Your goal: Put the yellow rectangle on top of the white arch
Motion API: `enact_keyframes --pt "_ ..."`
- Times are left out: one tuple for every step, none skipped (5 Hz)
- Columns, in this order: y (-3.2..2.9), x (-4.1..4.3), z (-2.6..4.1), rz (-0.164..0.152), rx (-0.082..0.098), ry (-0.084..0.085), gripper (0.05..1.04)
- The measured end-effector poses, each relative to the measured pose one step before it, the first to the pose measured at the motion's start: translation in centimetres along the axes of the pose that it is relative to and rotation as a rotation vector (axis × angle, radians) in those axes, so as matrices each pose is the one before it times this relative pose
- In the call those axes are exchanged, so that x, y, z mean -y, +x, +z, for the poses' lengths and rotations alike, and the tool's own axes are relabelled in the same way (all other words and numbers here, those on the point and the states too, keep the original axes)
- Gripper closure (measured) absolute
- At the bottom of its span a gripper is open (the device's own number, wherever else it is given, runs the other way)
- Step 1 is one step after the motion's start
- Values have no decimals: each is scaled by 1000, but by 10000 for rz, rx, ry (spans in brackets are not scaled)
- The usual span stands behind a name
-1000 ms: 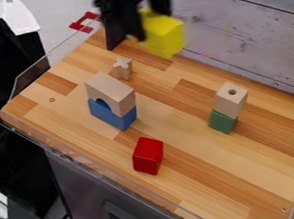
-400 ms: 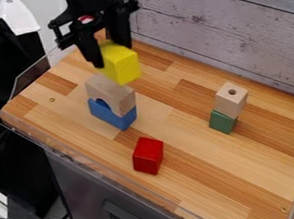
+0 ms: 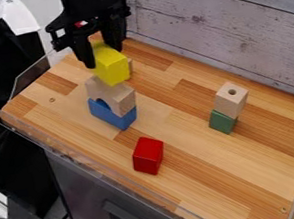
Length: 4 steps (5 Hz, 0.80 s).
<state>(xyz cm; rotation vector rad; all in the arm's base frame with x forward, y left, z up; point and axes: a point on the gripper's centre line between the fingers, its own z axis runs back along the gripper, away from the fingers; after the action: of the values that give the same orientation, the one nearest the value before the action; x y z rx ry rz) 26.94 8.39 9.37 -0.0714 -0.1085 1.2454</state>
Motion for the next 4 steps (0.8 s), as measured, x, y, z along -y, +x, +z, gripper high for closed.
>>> enact_keyframes --pt "410 182 -340 644 542 -105 538" --pt "-441 257 -287 450 339 33 538" --pt "-555 -404 -340 391 -54 202 538" --pt "-811 -16 719 -162 -35 35 538"
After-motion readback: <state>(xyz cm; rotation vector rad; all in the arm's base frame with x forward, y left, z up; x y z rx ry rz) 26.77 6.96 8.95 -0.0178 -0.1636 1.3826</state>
